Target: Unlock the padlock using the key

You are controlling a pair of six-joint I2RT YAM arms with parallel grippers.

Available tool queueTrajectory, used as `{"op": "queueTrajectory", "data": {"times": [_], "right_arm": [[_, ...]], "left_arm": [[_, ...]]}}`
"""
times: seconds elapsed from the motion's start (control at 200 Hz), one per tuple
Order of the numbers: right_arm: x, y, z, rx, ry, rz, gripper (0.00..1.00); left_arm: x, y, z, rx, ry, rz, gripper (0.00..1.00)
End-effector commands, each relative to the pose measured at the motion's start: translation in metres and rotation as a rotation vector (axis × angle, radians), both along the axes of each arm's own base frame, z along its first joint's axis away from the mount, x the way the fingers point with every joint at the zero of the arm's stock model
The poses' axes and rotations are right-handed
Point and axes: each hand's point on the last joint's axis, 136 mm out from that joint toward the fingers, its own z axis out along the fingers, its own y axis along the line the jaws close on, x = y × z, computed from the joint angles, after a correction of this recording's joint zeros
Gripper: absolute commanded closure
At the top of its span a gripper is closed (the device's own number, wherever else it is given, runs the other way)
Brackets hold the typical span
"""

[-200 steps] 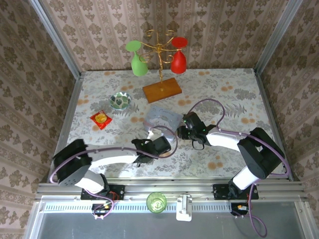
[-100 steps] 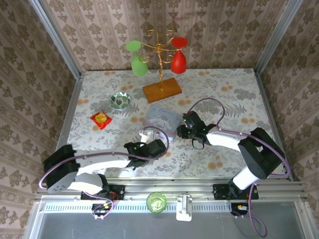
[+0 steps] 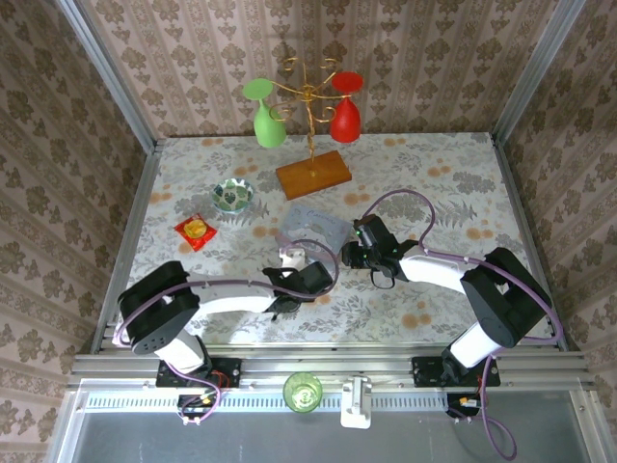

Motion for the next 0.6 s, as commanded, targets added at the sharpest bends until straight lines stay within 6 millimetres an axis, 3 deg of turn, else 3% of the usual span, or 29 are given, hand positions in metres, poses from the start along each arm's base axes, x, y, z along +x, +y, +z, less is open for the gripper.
{"op": "queueTrajectory", "data": {"times": [0.0, 0.135, 0.445, 0.5, 0.595], "right_arm": [[0.006, 0.005, 0.009, 0.046, -0.025, -0.010, 0.67], [0.005, 0.002, 0.007, 0.037, -0.026, -0.013, 0.68], [0.005, 0.001, 0.003, 0.037, -0.018, -0.013, 0.68], [0.006, 0.002, 0.004, 0.040, -0.024, -0.010, 0.68], [0.008, 0.004, 0.005, 0.047, -0.028, -0.007, 0.68]], "left_arm": [[-0.004, 0.003, -0.014, 0.062, 0.044, 0.005, 0.36], [-0.006, 0.025, -0.021, 0.126, 0.033, 0.025, 0.43], [-0.012, 0.065, -0.013, 0.182, 0.007, 0.062, 0.46], [-0.010, 0.063, -0.015, 0.159, 0.006, 0.051, 0.46], [-0.002, 0.043, -0.015, 0.070, -0.017, -0.016, 0.50]]}}
